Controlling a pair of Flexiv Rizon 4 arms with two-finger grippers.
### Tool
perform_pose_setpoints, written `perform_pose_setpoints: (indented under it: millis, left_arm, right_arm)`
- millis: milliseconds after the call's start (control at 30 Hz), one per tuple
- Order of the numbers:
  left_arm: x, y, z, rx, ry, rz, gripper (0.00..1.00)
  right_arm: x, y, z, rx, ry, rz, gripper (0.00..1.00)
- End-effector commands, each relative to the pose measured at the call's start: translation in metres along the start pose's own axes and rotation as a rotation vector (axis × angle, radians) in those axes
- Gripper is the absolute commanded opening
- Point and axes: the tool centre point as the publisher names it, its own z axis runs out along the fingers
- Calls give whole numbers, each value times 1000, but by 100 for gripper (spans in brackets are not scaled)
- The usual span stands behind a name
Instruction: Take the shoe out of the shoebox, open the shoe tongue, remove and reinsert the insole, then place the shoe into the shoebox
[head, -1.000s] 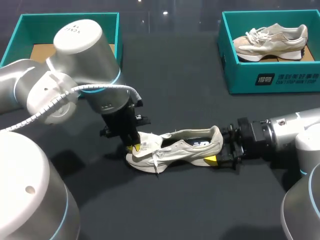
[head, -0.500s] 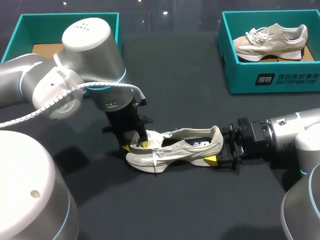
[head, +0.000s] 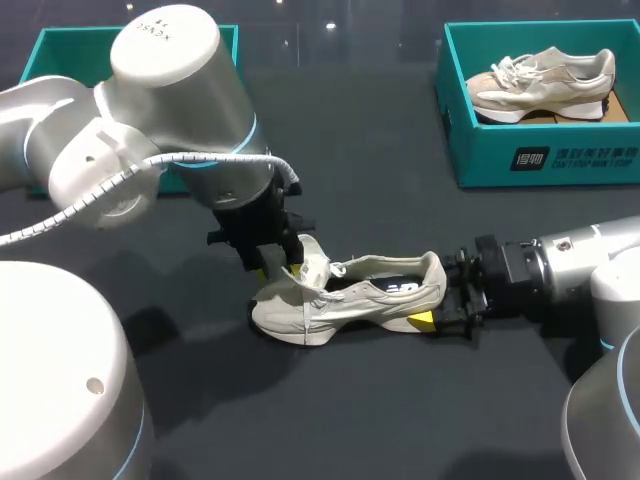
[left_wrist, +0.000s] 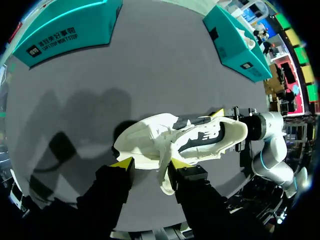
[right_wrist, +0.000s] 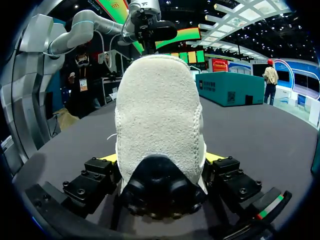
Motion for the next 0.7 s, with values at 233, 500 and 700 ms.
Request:
perform_pose_setpoints:
  millis: [233, 500, 700]
  left_arm:
    - [28, -5, -52, 62, 30, 112, 43]
    - [66, -14, -72, 37, 70, 362, 35]
    - [96, -14, -72, 51, 77, 653, 0]
  right_arm:
    - [0, -1, 0, 2, -1, 0, 0]
    - [0, -1, 0, 2, -1, 0, 0]
    - [0, -1, 0, 2, -1, 0, 0]
